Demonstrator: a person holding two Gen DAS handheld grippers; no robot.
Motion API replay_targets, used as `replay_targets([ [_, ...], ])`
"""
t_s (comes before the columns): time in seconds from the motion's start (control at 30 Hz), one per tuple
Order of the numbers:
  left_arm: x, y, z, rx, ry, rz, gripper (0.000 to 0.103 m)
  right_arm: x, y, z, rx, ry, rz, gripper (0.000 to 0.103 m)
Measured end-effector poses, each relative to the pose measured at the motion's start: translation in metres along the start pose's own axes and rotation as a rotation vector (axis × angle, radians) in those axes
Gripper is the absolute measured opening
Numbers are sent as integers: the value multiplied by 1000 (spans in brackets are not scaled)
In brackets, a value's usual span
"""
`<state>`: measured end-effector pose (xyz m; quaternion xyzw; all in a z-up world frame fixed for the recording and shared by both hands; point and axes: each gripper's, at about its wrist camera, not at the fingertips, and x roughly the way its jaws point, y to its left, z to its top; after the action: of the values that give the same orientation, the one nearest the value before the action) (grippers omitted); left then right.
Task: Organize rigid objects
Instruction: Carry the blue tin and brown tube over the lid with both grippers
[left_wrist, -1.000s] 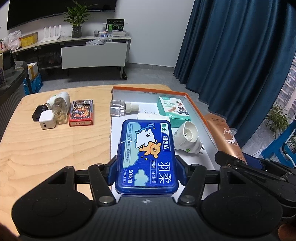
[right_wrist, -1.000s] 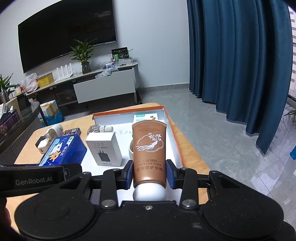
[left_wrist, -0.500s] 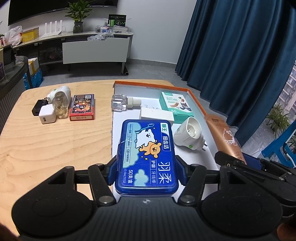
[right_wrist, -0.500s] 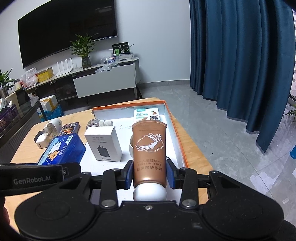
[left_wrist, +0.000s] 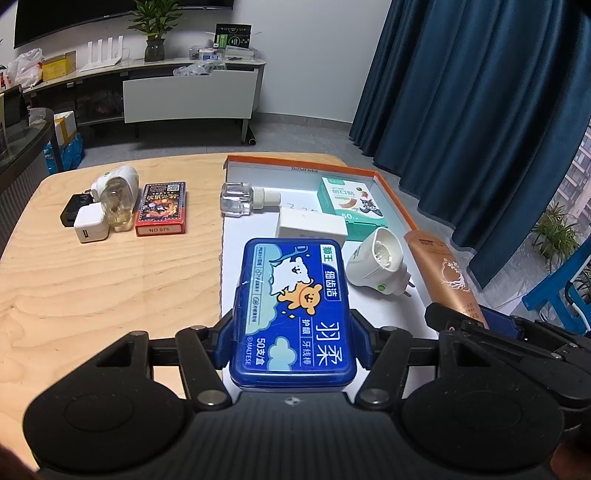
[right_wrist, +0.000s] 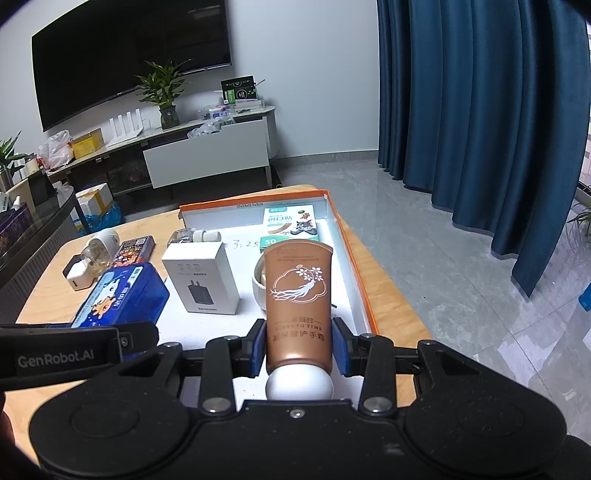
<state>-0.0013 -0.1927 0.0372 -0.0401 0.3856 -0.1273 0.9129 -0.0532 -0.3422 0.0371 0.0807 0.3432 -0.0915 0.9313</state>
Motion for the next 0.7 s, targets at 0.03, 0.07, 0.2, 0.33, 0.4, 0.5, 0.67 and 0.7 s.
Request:
replay_targets([
  [0.03, 0, 0, 0, 1, 1, 0, 62, 1, 0, 0, 1, 1, 1, 45],
  [0.07, 1, 0, 0, 2, 2, 1, 62, 1, 0, 0, 0, 1, 1, 45],
  [0.2, 2, 0, 0, 3, 8, 3, 62, 2, 0, 0, -2, 2, 2, 45],
  [0.33, 3, 0, 0, 3, 10, 5, 62, 5, 1, 0, -4, 7, 4, 45],
  [0.4, 4, 1, 1, 2, 12, 5, 62, 6, 1, 0, -4, 10, 4, 45],
  [0.5, 5, 1, 1, 1, 14, 4, 62, 7, 1, 0, -6, 9, 2, 45],
  [0.67, 5, 0, 0, 3, 12, 1, 62, 7, 1, 1, -5, 10, 3, 45],
  [0.7, 5, 0, 1, 4, 13, 1, 62, 7, 1, 0, -6, 10, 2, 45],
])
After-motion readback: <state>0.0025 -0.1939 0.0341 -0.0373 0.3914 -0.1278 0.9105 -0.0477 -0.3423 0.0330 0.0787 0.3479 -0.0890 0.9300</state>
